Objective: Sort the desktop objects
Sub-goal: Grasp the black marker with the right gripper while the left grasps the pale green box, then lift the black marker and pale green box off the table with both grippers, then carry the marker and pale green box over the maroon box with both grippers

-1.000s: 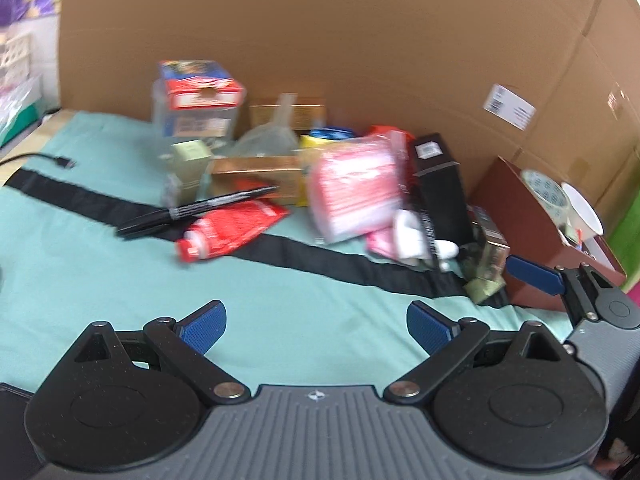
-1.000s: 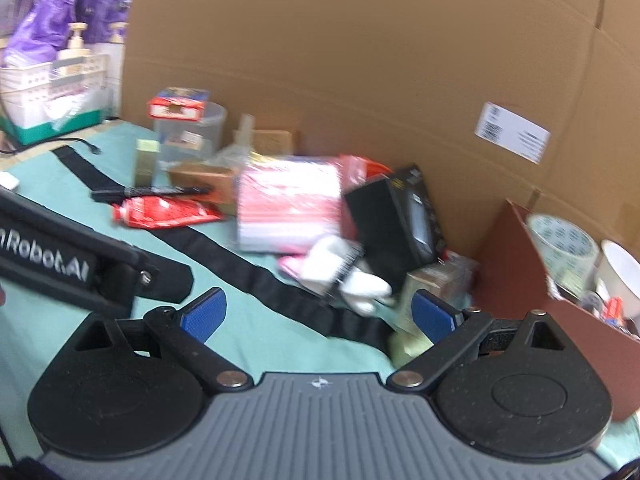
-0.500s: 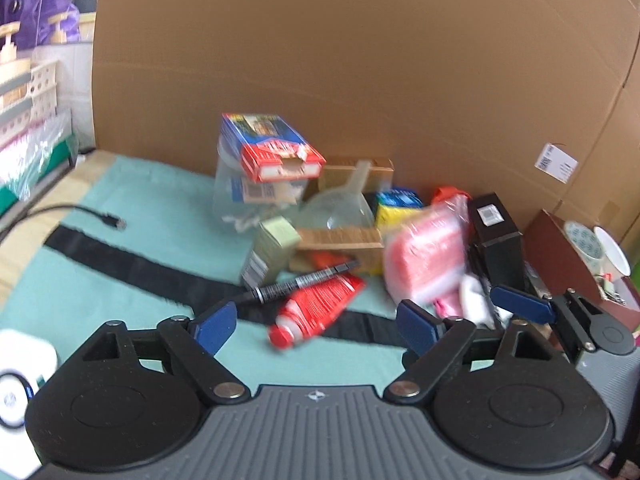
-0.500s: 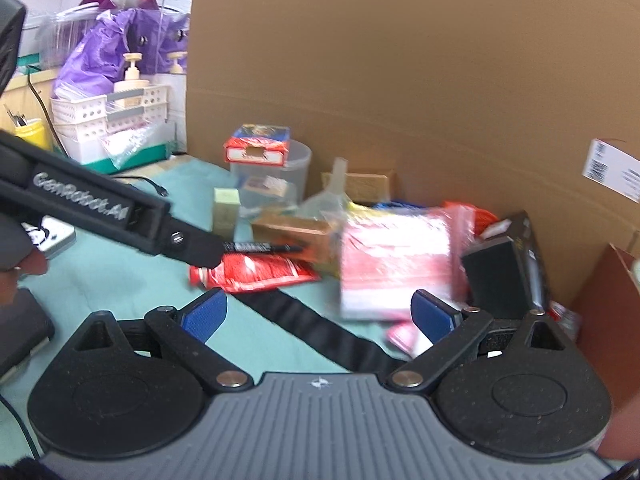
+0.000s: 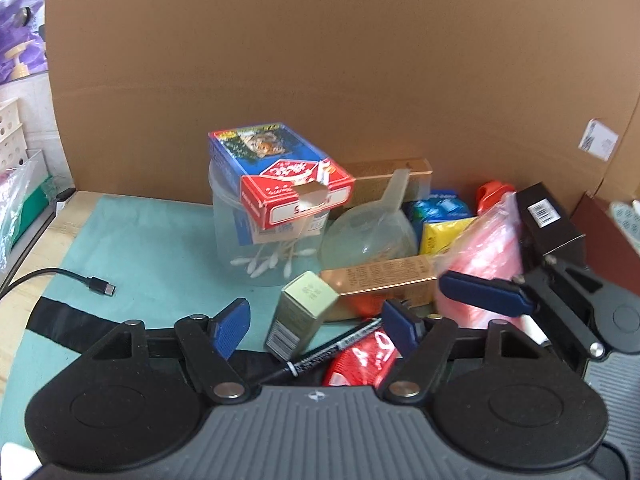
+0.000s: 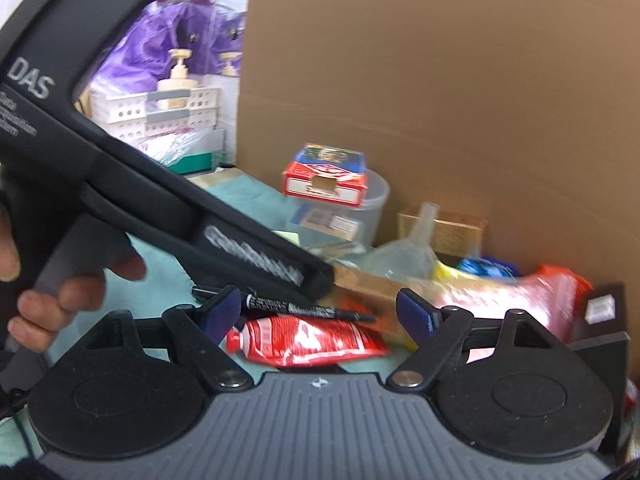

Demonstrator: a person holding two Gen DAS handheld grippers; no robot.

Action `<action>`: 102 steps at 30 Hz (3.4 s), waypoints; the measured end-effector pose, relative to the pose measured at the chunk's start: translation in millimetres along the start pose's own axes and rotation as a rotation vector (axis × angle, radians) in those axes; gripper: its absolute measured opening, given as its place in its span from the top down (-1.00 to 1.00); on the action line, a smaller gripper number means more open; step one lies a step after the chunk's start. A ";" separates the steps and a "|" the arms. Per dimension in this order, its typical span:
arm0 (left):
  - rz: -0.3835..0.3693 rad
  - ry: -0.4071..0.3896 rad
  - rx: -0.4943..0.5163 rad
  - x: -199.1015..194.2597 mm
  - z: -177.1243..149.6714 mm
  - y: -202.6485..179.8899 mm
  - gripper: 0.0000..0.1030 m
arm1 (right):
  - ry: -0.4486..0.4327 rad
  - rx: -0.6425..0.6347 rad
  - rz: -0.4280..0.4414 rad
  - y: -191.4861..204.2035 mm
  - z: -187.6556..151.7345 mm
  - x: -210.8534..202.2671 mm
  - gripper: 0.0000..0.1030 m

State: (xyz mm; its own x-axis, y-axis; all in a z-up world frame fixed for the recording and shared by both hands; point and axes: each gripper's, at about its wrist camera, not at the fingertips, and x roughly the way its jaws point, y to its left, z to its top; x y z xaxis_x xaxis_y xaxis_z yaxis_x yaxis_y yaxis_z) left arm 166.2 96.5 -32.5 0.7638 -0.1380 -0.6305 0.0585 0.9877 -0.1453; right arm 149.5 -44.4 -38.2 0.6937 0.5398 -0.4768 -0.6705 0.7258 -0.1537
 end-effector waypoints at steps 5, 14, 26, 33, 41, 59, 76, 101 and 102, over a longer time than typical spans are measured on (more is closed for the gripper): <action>-0.009 0.036 -0.033 13.2 -0.2 15.6 0.04 | 0.027 -0.041 0.075 0.4 4.0 22.4 -0.33; -0.039 0.044 -0.092 15.2 -6.0 37.7 0.41 | 0.121 -0.083 0.119 11.8 1.8 54.7 -0.18; -0.039 0.014 -0.122 -10.7 -21.6 33.2 0.42 | 0.165 -0.148 0.195 41.6 -9.0 11.0 0.60; -0.040 -0.019 -0.117 -37.3 -35.8 22.1 0.42 | 0.172 -0.106 0.182 51.2 -25.0 -22.8 0.87; -0.086 -0.031 -0.074 -68.4 -58.5 -10.0 0.42 | 0.202 -0.001 0.144 30.1 -63.0 -90.8 0.87; -0.164 0.074 0.053 -62.2 -105.4 -74.1 0.42 | 0.236 0.079 0.012 5.2 -99.3 -140.0 0.21; -0.151 0.069 0.079 -59.5 -104.0 -79.1 0.44 | 0.264 0.021 0.011 13.2 -89.1 -128.0 0.82; -0.337 -0.062 0.223 -96.8 -48.7 -160.1 0.45 | -0.020 0.290 -0.112 -66.6 -77.1 -212.9 0.87; -0.352 -0.071 0.240 -97.4 -44.4 -169.3 0.45 | -0.034 0.295 -0.134 -72.1 -76.2 -219.1 0.87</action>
State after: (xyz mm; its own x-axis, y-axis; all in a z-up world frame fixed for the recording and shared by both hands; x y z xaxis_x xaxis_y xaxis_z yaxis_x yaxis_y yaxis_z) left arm 53.3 -60.6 19.6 0.7121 -0.4727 -0.5191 0.4649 0.8716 -0.1559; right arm 25.7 -247.5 11.4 0.7827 0.4413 -0.4389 -0.4708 0.8810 0.0463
